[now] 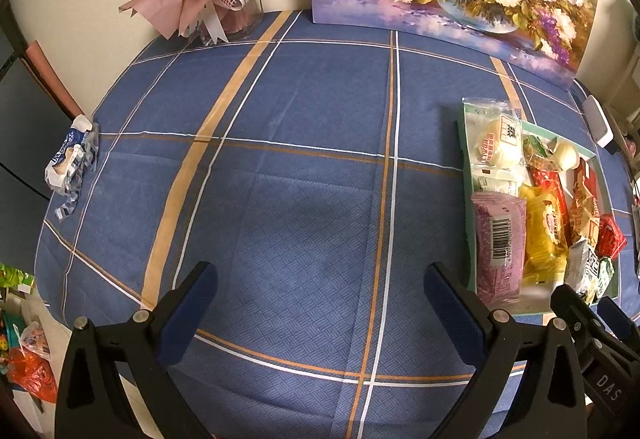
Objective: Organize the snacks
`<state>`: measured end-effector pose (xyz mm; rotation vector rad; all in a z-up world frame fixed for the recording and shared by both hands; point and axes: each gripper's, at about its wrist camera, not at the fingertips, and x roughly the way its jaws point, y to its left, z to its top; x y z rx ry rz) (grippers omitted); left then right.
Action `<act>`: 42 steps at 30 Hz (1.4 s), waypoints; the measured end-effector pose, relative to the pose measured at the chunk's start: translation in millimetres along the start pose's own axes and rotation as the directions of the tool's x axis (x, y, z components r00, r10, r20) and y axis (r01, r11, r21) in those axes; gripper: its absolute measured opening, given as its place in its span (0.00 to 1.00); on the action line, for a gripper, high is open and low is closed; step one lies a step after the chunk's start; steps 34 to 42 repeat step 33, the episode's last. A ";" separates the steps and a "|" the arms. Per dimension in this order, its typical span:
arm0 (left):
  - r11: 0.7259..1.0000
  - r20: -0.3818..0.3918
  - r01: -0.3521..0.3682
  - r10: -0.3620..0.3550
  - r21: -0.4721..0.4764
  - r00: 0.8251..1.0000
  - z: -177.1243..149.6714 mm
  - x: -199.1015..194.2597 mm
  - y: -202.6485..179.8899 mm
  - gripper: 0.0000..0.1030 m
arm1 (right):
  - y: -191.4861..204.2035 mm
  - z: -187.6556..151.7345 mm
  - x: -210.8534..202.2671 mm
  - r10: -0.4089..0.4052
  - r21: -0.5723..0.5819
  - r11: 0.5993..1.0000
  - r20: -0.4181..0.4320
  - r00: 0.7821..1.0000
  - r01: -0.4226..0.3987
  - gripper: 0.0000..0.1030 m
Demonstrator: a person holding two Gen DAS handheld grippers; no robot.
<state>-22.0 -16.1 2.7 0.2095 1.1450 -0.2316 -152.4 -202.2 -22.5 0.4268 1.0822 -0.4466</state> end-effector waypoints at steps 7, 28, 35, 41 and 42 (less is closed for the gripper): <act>1.000 0.000 0.001 -0.001 0.003 1.000 0.5 0.0 0.4 0.99 | -0.8 -0.4 0.8 0.002 -0.005 1.000 -0.004 1.000 -0.002 1.00; 1.000 0.015 -0.004 0.004 0.005 1.000 -2.5 -0.5 0.4 0.99 | -1.1 -1.0 3.0 0.005 -0.015 1.000 -0.013 1.000 -0.005 1.00; 1.000 0.024 0.005 -0.005 0.011 1.000 -2.2 -3.1 -1.2 0.99 | -1.1 -1.7 2.9 0.006 -0.015 1.000 -0.012 1.000 -0.006 1.00; 1.000 0.024 0.005 -0.005 0.011 1.000 -2.2 -3.1 -1.2 0.99 | -1.1 -1.7 2.9 0.006 -0.015 1.000 -0.012 1.000 -0.006 1.00; 1.000 0.024 0.005 -0.005 0.011 1.000 -2.2 -3.1 -1.2 0.99 | -1.1 -1.7 2.9 0.006 -0.015 1.000 -0.012 1.000 -0.006 1.00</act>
